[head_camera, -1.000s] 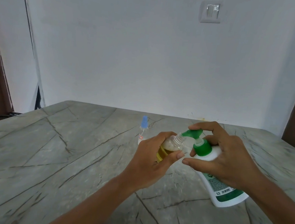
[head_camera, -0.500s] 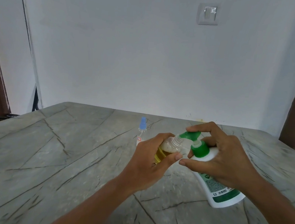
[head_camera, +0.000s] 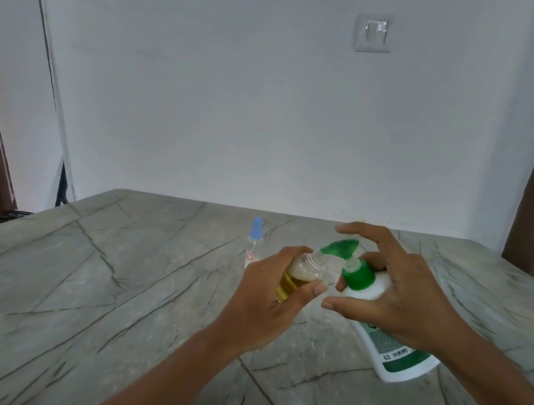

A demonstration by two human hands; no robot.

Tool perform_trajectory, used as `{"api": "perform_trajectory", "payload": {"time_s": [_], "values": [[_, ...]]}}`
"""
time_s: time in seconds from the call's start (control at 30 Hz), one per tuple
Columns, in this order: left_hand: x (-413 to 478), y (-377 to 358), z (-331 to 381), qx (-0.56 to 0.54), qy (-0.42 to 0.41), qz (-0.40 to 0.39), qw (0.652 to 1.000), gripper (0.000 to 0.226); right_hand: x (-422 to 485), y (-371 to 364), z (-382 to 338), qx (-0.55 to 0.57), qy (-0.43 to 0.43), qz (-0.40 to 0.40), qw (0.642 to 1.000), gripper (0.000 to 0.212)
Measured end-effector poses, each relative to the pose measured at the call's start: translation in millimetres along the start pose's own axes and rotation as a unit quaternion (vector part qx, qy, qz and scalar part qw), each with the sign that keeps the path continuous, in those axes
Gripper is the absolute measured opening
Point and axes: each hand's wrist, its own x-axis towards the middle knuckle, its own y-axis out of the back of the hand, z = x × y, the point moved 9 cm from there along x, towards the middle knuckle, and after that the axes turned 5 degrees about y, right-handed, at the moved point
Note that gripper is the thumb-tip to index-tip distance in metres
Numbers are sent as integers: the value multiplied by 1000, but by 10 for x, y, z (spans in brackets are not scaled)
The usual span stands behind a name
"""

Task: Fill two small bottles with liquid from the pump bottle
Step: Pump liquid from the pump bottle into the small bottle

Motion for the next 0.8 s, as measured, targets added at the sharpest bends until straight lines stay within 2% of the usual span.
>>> {"api": "perform_trajectory", "payload": {"time_s": [0.3, 0.5, 0.67, 0.8], "values": [[0, 25, 23, -8, -5, 6, 1000, 29, 10, 48, -25, 19, 5, 20, 1000, 67], [-15, 5, 18, 3, -6, 0, 1000, 38, 12, 74, -7, 16, -3, 32, 999, 61], [-10, 9, -15, 1, 2, 1, 1000, 36, 11, 39, 0, 22, -5, 18, 1000, 62], [3, 14, -19, -7, 9, 1, 1000, 34, 14, 6, 3, 2, -2, 1, 1000, 73]]}}
